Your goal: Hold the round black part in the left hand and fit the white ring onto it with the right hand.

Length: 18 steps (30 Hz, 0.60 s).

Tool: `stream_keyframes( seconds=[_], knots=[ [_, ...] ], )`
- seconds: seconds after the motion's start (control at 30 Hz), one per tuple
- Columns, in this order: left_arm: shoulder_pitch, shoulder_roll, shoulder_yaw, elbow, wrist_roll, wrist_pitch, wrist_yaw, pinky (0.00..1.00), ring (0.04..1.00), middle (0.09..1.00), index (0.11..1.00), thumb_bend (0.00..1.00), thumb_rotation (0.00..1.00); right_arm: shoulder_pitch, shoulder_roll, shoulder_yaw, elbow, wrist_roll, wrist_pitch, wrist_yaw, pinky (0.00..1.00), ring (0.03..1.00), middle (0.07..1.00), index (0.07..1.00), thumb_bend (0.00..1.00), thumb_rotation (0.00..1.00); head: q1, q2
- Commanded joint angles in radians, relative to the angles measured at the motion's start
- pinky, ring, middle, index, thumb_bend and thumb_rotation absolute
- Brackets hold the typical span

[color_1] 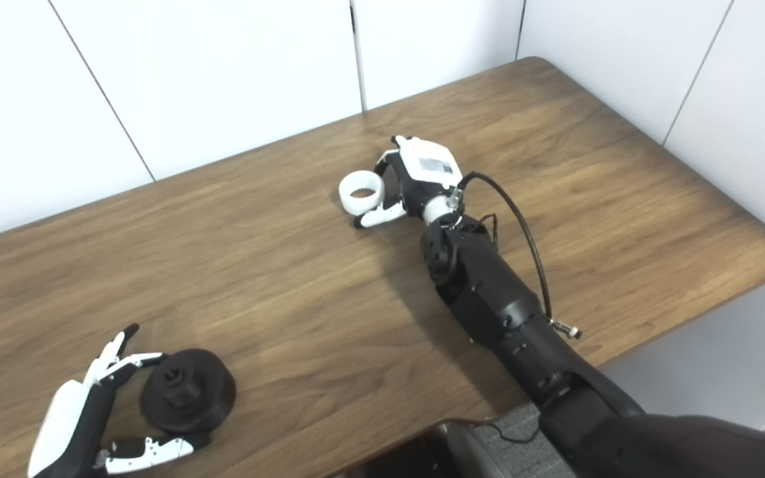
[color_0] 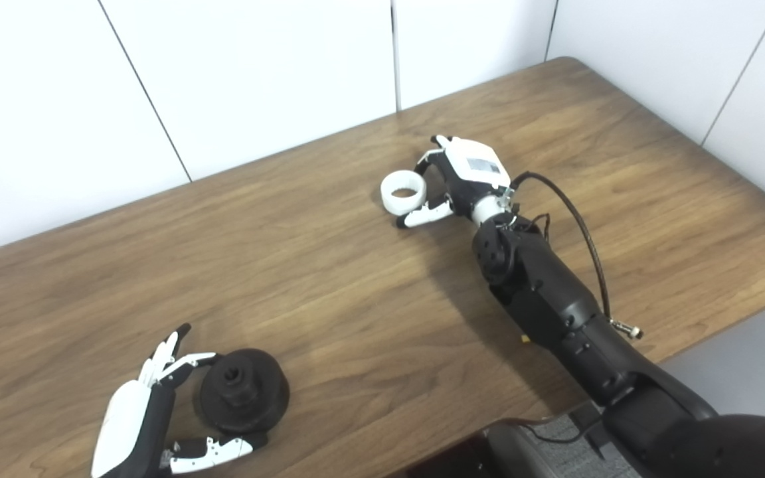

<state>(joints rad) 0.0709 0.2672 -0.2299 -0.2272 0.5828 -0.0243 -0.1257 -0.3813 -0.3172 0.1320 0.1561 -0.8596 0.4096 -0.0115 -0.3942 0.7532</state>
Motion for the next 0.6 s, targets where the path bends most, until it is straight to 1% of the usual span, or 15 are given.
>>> stream_keyframes(
  seconds=[0.0,0.37,0.57],
  knots=[
    [-0.015,0.001,0.003,-0.032,0.015,-0.012,0.010,1.00,1.000,1.000,0.604,0.88,0.28,-0.027,-0.008,0.001,-0.010,0.005,-0.015,-0.039,0.99,0.976,0.942,0.647,0.79,0.36,0.003,0.002],
    [-0.015,-0.009,0.003,-0.035,0.023,-0.011,0.009,1.00,1.000,1.000,0.604,0.87,0.28,-0.030,0.005,0.021,0.020,0.034,-0.012,-0.080,0.97,0.965,0.933,0.666,0.81,0.39,0.023,0.008],
    [-0.015,-0.010,0.006,-0.039,0.023,-0.004,0.007,1.00,1.000,1.000,0.605,0.88,0.28,-0.032,0.013,0.033,0.030,0.041,0.002,-0.090,0.96,0.964,0.928,0.679,0.81,0.38,0.022,0.010]
  ],
)
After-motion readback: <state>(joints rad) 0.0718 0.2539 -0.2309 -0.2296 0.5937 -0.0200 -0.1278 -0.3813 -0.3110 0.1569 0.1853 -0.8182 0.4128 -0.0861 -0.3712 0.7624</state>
